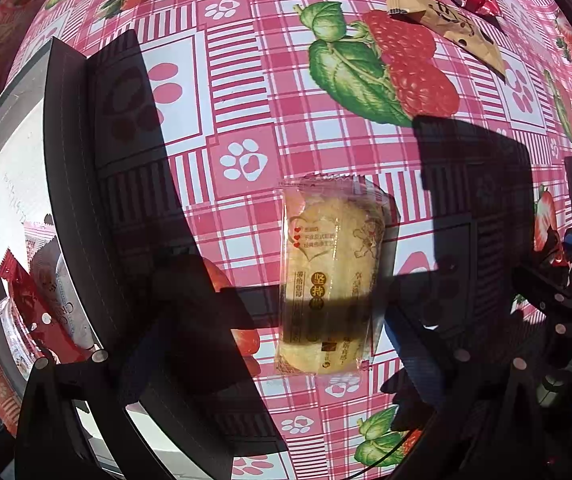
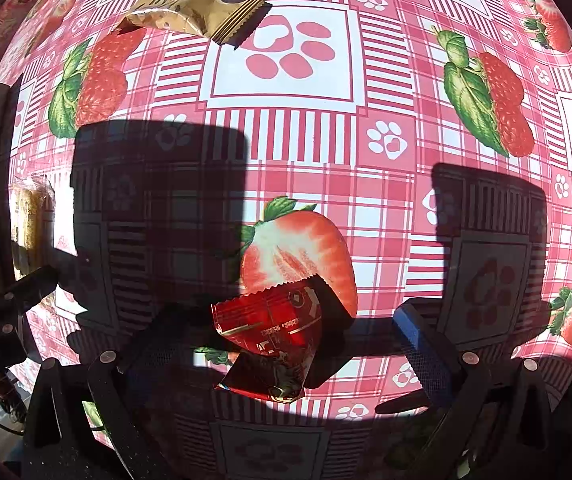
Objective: Organize snacks
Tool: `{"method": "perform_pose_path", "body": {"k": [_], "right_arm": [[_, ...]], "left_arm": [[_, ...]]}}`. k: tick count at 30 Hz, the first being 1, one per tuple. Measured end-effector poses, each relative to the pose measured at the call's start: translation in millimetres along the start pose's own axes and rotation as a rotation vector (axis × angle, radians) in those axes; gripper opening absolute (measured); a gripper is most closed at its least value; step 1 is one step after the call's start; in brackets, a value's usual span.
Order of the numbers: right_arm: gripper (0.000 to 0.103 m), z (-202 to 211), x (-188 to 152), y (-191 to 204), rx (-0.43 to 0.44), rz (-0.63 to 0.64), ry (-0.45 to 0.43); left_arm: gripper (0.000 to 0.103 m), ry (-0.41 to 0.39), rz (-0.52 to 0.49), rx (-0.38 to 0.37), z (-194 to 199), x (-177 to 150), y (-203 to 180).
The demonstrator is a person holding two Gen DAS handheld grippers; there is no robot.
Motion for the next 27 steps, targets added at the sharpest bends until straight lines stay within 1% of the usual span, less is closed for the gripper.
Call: {"method": "perform_pose_path", "body": {"k": [9,13,14,15,16,17,18,19,20,21,22,24,27], "right_arm": [[0.103,0,0,0,0.000,0.001,-0.007],[0.103,-1,3,1,-0.005,0.003,0.026],[0.102,-1,3,1,-0.006,0.002,0.038],[0.101,-1,4,1,-0.007,0.001,0.044],[0.096,2,4,1,-0.007,0.001,0.044],[0.093,4,4,2,-0.007,0.004,0.040],[0.085,7,4,3,-0.006,0.009,0.034],[0.074,11,3,4,-0.007,0.018,0.026],[0.059,15,4,6,-0.007,0.029,0.018],[0.050,18,4,8,-0.008,0.040,0.010],[0.035,21,5,9,-0.008,0.048,0.003],[0.035,24,6,12,0.011,0.047,0.007],[0.035,27,7,14,0.047,0.021,0.010]], "left_arm": [[0.103,-0.008,-0.002,0.001,1,0,0],[0.103,0.034,0.000,-0.001,-1,2,0],[0.101,0.040,-0.007,-0.003,0,4,-2],[0.096,0.037,-0.020,-0.003,2,4,-4],[0.093,0.030,-0.045,0.002,5,6,-8],[0.086,0.020,-0.074,0.007,8,6,-12],[0.077,0.007,-0.106,0.011,11,7,-18],[0.072,-0.003,-0.135,0.014,15,8,-23],[0.061,-0.010,-0.155,0.015,17,9,-27],[0.046,-0.020,-0.173,0.016,20,10,-32],[0.039,-0.026,-0.185,0.008,22,11,-35],[0.039,-0.025,-0.189,-0.039,25,13,-40],[0.039,-0.056,-0.203,-0.033,37,17,-41]]}}
Point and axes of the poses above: each gripper's, at about its wrist camera, not at the fingertips, and z roughly against the way its jaws point, y to its left, x to its top, the point moved 7 cm from there along -z, roughly the way its jaws point, and after that the axes turned 6 degrees about -z, right-handed, at the moved point
